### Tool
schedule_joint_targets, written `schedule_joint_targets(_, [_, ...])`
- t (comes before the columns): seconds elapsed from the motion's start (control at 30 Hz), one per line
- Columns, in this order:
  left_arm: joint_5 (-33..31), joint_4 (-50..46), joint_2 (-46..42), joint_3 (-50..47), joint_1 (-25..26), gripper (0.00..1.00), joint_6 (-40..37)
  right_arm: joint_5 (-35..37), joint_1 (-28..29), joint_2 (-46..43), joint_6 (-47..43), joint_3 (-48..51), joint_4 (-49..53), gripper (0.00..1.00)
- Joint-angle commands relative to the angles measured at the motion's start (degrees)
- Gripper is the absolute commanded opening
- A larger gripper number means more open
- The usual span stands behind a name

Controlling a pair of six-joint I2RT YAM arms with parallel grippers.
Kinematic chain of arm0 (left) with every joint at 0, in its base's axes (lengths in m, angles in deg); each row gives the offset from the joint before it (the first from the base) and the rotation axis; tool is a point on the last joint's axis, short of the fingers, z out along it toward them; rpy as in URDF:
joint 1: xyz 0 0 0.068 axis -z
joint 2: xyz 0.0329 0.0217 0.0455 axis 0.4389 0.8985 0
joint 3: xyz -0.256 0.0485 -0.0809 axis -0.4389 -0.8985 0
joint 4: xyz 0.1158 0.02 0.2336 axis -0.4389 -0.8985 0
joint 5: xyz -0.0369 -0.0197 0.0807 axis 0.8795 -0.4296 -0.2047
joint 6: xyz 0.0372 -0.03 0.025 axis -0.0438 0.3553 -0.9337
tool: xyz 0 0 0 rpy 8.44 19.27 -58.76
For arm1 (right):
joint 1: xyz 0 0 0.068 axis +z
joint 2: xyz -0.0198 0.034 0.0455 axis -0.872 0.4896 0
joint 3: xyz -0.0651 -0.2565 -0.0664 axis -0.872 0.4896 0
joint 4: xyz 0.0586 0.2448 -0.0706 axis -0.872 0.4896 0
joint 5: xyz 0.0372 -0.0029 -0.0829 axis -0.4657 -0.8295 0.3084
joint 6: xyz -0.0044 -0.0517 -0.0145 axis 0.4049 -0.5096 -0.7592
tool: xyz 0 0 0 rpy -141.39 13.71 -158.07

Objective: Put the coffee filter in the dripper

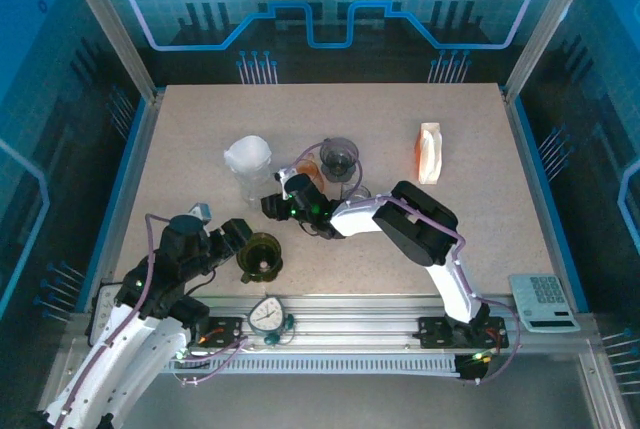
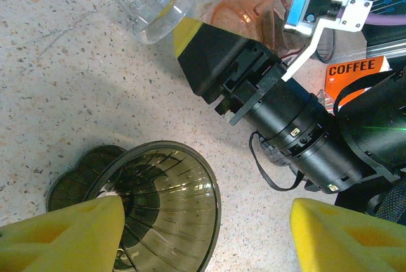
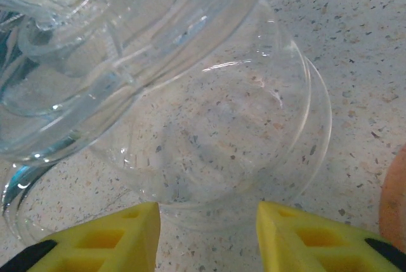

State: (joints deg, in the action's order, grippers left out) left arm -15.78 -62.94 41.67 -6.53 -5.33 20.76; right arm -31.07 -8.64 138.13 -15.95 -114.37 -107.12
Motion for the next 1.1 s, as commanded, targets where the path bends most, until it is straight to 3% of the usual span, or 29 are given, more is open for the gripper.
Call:
schedule_joint_targets(0.0, [-0.7,-1.1,-0.6,-0.8,-0.4,0.71,0.6,-0.4,-0.1,-2.2,0.5,1.9,-0.5,0.47])
schedule_joint_targets(0.27, [-0.6,-0.7,-0.4,-1.4,-0.4,0.71,0.7,-1.1,1.9,-11.3,2.3,12.2,-2.9,0.5])
schedule_joint_targets(0.47, [0.3,0.1,0.0,-1.4,-0.4,0.72,0.5,-1.7,3.4,-23.3,3.2,20.4,0.7,0.53])
schedule_joint_targets(0.57, [0.5,1.0,0.1,-1.4,-0.5,0.74,0.5,-0.7,3.4,-32.0,2.6,24.2,7.4,0.55])
schedule_joint_targets(0.67, [0.7,2.0,0.2,-1.2,-0.5,0.75,0.0,2.6,3.0,-40.7,1.2,24.6,21.2,0.56])
schedule_joint_targets(0.83, [0.4,2.6,1.0,-0.6,-0.5,0.76,-1.0,3.9,-3.8,-49.8,0.3,21.9,44.0,0.56])
schedule_joint_targets(1.07, [1.8,3.9,3.4,-0.4,-0.5,0.77,-1.5,-2.9,-18.7,-47.5,-7.5,13.2,58.1,0.56])
